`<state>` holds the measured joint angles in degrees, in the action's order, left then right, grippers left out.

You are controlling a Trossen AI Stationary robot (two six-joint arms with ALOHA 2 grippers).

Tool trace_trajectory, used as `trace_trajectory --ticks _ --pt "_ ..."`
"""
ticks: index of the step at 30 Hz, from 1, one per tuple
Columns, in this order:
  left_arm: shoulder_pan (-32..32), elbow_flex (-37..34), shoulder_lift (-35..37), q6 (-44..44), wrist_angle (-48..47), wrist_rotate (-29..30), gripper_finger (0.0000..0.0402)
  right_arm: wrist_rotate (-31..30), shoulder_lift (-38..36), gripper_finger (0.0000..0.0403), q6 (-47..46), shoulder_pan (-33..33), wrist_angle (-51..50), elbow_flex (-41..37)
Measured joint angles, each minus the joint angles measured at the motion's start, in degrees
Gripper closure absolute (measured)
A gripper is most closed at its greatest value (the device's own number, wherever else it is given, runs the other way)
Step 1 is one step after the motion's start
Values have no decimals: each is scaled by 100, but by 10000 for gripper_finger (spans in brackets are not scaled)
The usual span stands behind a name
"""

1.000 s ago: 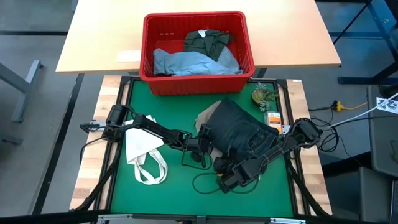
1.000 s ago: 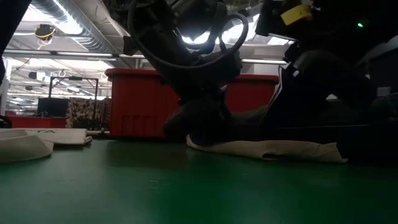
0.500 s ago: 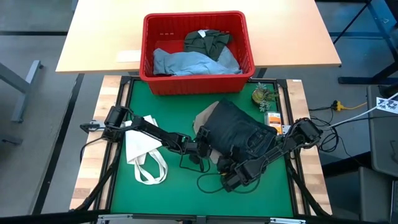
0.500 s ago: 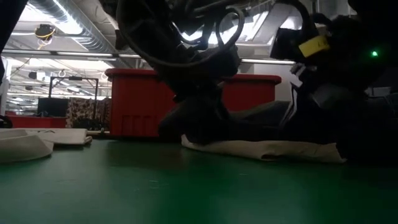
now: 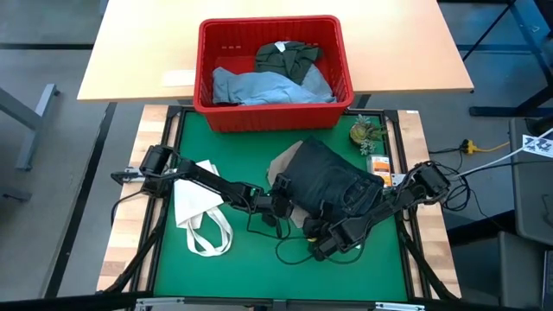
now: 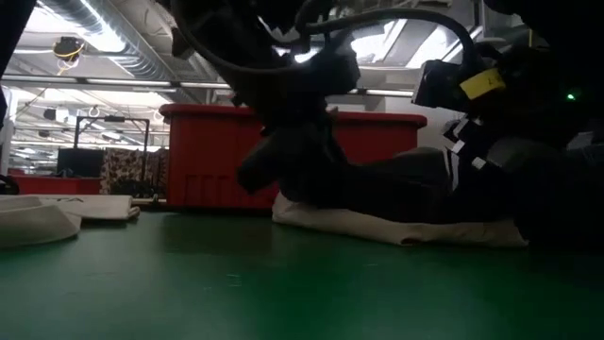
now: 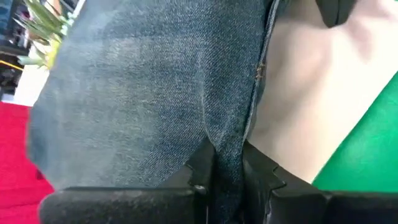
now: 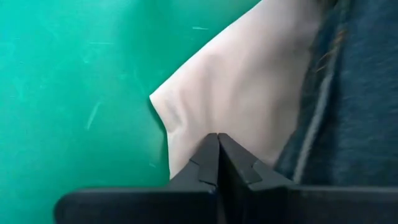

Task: Fold Laundry from Bin
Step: Stack the dark blue jeans on top of the gray shorts

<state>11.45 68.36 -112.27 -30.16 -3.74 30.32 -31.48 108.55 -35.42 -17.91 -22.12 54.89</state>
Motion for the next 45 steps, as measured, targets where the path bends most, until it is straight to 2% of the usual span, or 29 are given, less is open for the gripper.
trace_trajectory --ticks 7,13,20,30,33,36,41,45 --pt "-29 0 304 -357 -33 164 361 512 -2 398 173 0 -206 44" --pt "-73 0 593 -402 -451 284 361 815 2 398 176 -11 -992 337" --pt "-12 7 757 86 -1349 255 361 986 15 398 271 -182 -1603 565" --pt "543 7 765 393 -1595 156 361 1137 9 398 77 -199 -1731 571" --pt "659 10 765 790 -1772 105 361 1220 7 398 74 -201 -1846 573" --pt "737 17 765 1394 -1941 -136 361 1259 -15 398 77 -201 -1904 576" --pt "905 17 765 2024 -2059 -919 361 1322 -46 398 55 -201 -2113 634" --pt "1025 17 765 2215 -2158 -987 361 1321 -28 398 55 -199 -2389 858"
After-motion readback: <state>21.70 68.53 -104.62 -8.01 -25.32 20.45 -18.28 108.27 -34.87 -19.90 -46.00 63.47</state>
